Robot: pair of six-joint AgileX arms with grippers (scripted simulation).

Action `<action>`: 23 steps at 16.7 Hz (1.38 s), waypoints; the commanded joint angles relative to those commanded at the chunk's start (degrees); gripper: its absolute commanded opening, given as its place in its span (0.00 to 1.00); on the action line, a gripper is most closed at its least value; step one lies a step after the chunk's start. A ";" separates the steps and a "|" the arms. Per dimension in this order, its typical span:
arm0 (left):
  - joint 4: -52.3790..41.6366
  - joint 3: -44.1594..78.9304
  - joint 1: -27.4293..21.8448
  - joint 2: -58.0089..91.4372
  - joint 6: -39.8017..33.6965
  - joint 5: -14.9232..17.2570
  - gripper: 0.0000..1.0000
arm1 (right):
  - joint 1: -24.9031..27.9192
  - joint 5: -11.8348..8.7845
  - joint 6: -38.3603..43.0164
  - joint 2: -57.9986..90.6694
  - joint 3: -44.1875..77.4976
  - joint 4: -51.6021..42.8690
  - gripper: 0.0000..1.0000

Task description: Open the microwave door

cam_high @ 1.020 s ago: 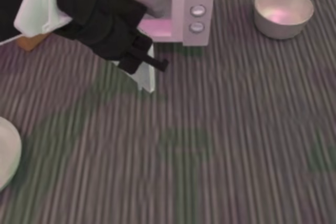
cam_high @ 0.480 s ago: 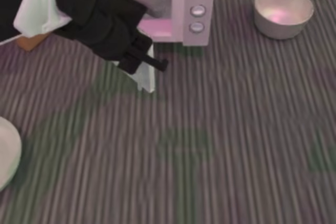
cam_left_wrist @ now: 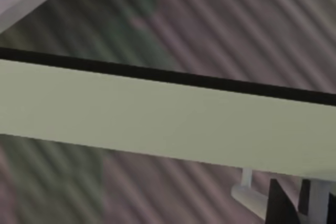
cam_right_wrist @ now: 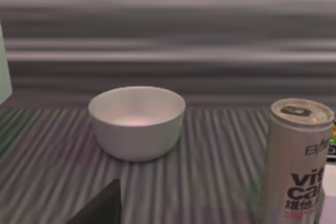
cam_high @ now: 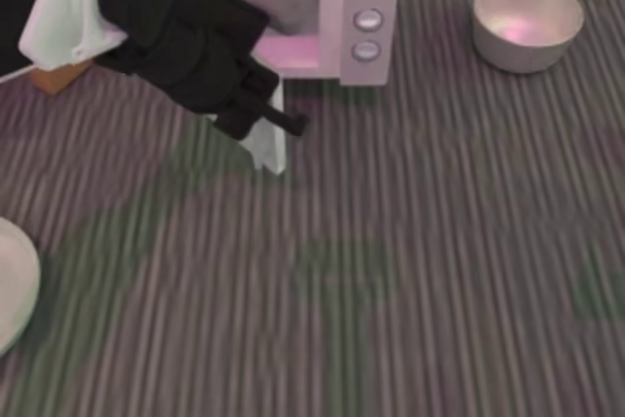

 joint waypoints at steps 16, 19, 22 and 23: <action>-0.71 -2.52 2.90 -2.13 6.86 3.51 0.00 | 0.00 0.00 0.00 0.00 0.00 0.00 1.00; -0.71 -2.52 2.90 -2.13 6.86 3.51 0.00 | 0.00 0.00 0.00 0.00 0.00 0.00 1.00; -0.71 -2.52 2.90 -2.13 6.86 3.51 0.00 | 0.00 0.00 0.00 0.00 0.00 0.00 1.00; -0.71 -2.52 2.90 -2.13 6.86 3.51 0.00 | 0.00 0.00 0.00 0.00 0.00 0.00 1.00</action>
